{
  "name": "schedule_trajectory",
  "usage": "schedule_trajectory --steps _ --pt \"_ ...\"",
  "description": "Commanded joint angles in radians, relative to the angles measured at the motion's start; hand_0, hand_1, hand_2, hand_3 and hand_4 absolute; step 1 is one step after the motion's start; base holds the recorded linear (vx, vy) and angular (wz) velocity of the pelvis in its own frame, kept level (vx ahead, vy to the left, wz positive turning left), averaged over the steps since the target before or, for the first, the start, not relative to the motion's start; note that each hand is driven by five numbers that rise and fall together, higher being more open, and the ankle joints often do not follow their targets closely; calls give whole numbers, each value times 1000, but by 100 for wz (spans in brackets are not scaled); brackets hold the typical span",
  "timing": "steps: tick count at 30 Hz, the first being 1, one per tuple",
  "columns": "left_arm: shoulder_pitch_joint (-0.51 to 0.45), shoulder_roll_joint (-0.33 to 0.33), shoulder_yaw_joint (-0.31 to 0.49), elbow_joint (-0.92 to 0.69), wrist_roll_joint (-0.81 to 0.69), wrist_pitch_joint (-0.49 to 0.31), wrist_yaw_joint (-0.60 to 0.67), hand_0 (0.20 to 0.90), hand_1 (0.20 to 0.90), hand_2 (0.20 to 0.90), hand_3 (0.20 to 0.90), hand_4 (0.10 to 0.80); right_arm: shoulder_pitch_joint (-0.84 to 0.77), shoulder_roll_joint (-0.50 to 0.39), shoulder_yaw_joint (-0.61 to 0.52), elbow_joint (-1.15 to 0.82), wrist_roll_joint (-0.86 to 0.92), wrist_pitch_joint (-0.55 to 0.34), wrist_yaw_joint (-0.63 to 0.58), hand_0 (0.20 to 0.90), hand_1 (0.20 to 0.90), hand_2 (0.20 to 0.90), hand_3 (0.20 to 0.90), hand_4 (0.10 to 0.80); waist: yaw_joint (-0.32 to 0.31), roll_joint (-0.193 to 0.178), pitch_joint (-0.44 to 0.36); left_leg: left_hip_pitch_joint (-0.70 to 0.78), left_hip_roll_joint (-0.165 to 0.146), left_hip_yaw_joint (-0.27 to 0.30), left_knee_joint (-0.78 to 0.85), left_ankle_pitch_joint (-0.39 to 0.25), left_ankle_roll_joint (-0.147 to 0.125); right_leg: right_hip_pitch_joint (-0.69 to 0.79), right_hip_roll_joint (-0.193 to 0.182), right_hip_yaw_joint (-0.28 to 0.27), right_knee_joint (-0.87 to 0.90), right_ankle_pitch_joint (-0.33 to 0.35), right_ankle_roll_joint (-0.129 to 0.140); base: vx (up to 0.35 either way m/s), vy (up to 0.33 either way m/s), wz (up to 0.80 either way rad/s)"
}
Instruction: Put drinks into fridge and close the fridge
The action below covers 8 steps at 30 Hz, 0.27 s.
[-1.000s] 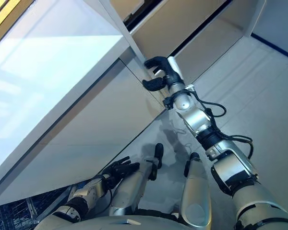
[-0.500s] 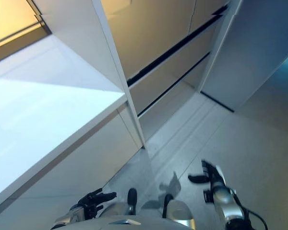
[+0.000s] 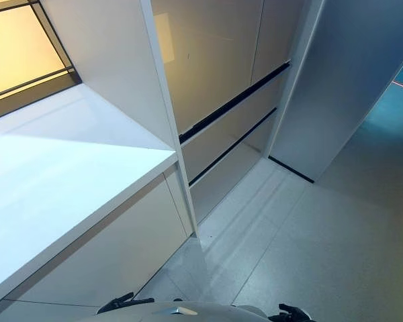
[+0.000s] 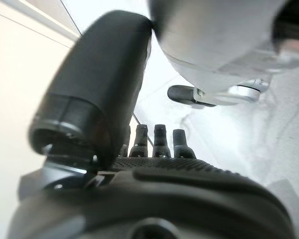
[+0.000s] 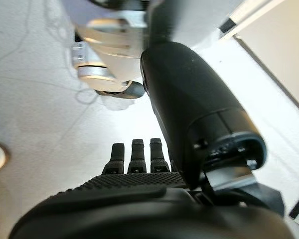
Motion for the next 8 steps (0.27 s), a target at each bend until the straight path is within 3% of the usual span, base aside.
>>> schedule_trajectory --steps 1,8 --pt "-37 0 18 39 17 -22 65 900 900 900 900 800 -36 5 14 14 -30 3 16 900 900 900 900 800 9 -20 21 -18 -88 5 53 -87 96 -42 4 4 8 79 29 20 10 -11" --pt "-39 0 24 52 11 -8 69 900 900 900 900 800 -33 3 18 25 -34 14 21 900 900 900 900 800 11 -14 16 -15 -91 -9 47 -88 95 -38 4 3 1 77 31 2 8 -4"
